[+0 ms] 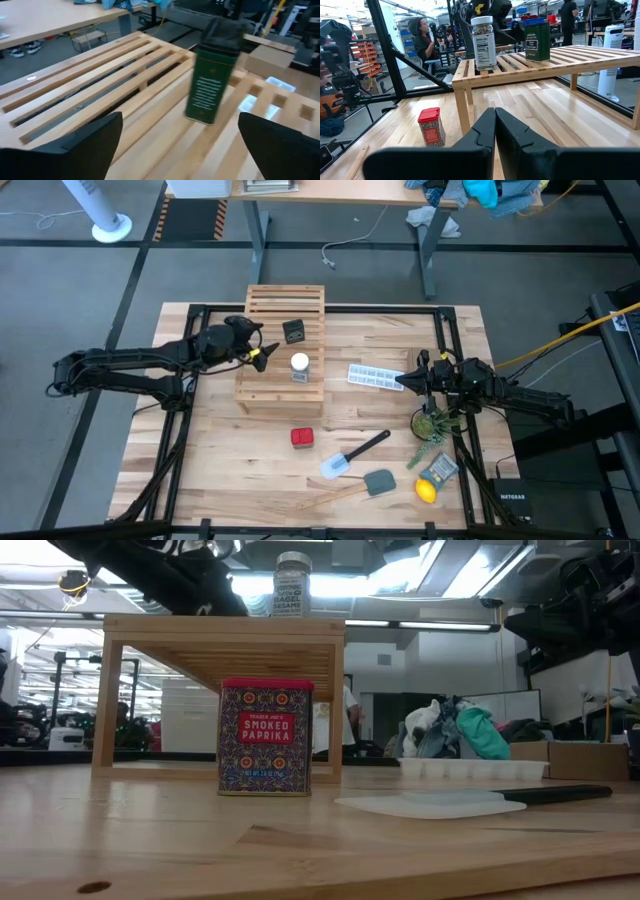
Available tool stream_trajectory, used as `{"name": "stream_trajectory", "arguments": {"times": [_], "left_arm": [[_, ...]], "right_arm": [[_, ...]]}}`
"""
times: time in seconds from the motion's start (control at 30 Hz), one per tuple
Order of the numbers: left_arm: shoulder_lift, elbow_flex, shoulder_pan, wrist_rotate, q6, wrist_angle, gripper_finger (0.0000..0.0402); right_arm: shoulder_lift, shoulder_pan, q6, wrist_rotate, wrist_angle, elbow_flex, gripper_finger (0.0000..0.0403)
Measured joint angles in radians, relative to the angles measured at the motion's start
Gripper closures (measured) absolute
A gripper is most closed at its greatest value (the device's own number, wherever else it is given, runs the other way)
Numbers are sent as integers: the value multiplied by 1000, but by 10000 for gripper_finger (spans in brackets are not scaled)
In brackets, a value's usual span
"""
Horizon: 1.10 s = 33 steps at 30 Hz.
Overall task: Shelf spices
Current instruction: Remove the black seasoning can from the shelf
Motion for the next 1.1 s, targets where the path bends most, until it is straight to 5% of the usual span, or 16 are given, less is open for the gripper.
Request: {"name": "stream_trajectory", "arguments": {"times": [1.1], "left_arm": [[268,-1,131,235,226,382,11]], "right_arm": [[0,0,0,0,0,0,386]]}}
